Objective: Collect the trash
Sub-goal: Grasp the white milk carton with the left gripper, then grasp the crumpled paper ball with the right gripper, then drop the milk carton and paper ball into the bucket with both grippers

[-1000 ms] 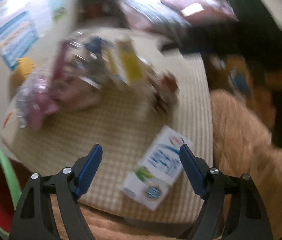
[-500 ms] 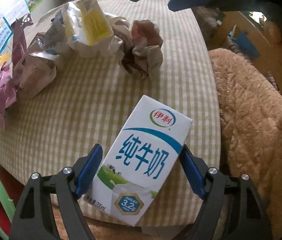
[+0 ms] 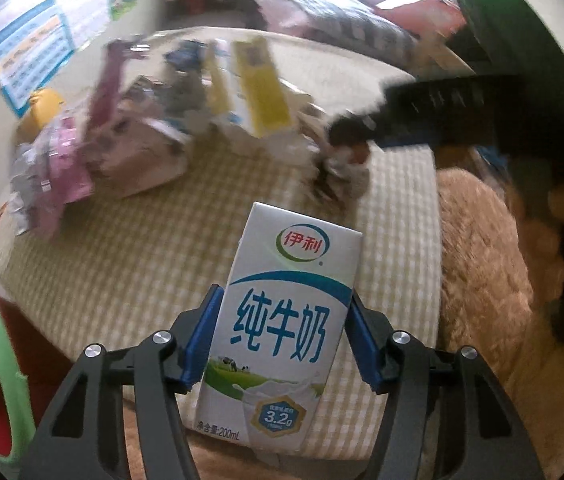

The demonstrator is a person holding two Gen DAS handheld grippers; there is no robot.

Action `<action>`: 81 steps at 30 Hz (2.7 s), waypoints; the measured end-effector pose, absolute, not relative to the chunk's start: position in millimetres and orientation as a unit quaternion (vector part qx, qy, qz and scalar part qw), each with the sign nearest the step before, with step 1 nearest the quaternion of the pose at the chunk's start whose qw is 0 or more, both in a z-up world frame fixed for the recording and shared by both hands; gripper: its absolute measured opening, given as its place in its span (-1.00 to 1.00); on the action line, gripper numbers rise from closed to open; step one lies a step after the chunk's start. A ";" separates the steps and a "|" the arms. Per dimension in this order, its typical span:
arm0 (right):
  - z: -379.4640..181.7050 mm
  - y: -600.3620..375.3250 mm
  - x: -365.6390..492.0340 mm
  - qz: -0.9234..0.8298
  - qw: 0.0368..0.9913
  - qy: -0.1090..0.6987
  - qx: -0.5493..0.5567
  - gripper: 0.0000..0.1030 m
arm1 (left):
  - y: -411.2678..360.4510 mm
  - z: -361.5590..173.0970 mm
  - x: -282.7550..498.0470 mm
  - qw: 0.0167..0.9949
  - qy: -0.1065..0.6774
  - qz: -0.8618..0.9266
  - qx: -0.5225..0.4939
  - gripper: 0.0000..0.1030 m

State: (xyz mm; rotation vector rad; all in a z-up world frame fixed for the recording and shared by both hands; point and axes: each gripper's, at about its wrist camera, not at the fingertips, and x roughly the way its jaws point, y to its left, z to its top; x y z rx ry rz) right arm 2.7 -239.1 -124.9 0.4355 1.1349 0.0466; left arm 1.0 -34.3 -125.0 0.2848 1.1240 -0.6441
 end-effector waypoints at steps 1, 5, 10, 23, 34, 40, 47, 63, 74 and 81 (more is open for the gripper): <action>-126.7 -239.4 3.1 0.020 0.820 0.535 0.204 0.16 | -32.1 -124.9 1.7 0.792 0.522 -0.292 0.127 0.09; -132.4 -242.3 3.3 0.011 0.815 0.541 0.209 0.27 | -17.1 -122.7 5.4 0.805 0.523 -0.264 0.094 0.09; -135.8 -243.5 3.3 0.010 0.811 0.545 0.211 0.27 | -2.8 -115.8 6.2 0.818 0.518 -0.239 0.071 0.09; -142.3 -240.1 4.1 0.015 0.804 0.553 0.217 0.27 | -11.6 -130.9 8.3 0.824 0.520 -0.218 0.062 0.09; -147.1 -241.5 6.8 0.014 0.801 0.557 0.218 0.27 | -9.1 -133.9 10.7 0.825 0.524 -0.205 0.058 0.09; -153.9 -232.6 12.7 0.035 0.799 0.562 0.211 -0.07 | -5.6 -134.2 12.4 0.827 0.524 -0.199 0.051 0.09; -119.5 -222.8 3.3 0.062 0.826 0.525 0.195 -0.50 | 3.4 -127.5 14.1 0.838 0.512 -0.188 0.032 0.09; -44.8 -141.0 0.1 0.155 0.857 0.478 0.112 -0.51 | 78.8 -91.2 26.4 0.892 0.444 -0.082 -0.025 0.09; -49.4 -30.7 27.6 0.263 0.832 0.483 0.074 -0.51 | 180.3 -91.1 27.8 0.896 0.437 0.048 -0.065 0.10; -53.4 25.7 61.6 0.301 0.814 0.491 0.071 -0.51 | 219.9 -96.5 26.2 0.891 0.436 0.099 -0.075 0.10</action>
